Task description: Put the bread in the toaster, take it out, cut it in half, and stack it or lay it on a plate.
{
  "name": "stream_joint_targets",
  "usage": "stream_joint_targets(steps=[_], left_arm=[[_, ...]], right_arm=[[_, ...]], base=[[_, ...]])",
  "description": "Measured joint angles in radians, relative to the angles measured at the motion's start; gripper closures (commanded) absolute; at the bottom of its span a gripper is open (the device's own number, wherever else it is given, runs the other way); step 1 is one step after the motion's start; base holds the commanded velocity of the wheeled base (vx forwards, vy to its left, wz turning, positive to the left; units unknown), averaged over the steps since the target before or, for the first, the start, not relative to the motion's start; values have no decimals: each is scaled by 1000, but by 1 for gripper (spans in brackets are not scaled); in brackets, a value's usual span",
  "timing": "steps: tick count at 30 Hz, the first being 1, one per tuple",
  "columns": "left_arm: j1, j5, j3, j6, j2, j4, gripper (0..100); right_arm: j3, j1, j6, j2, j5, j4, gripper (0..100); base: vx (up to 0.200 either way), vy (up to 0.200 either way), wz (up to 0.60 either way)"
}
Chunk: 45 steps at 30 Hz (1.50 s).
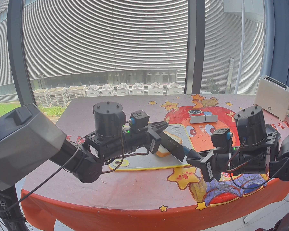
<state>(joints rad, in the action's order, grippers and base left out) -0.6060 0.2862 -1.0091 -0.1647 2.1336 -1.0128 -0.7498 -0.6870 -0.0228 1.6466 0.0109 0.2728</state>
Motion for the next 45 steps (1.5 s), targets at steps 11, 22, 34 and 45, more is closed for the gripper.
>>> stream_joint_targets(steps=[11,22,34,45], left_arm=[[-1,0,5,-4,-18,-17,100],[0,1,0,-8,53,-36,100],[14,1,-2,-9,57,-28,100],[2,0,2,-8,40,-23,100]], right_arm=[[-18,1,3,-2,0,-8,100],[-14,-7,3,13,2,-1,100],[-26,-6,2,42,0,12,100],[-22,-4,3,4,1,-13,100]], base=[[0,0,0],[0,0,0],[0,0,0],[0,0,0]])
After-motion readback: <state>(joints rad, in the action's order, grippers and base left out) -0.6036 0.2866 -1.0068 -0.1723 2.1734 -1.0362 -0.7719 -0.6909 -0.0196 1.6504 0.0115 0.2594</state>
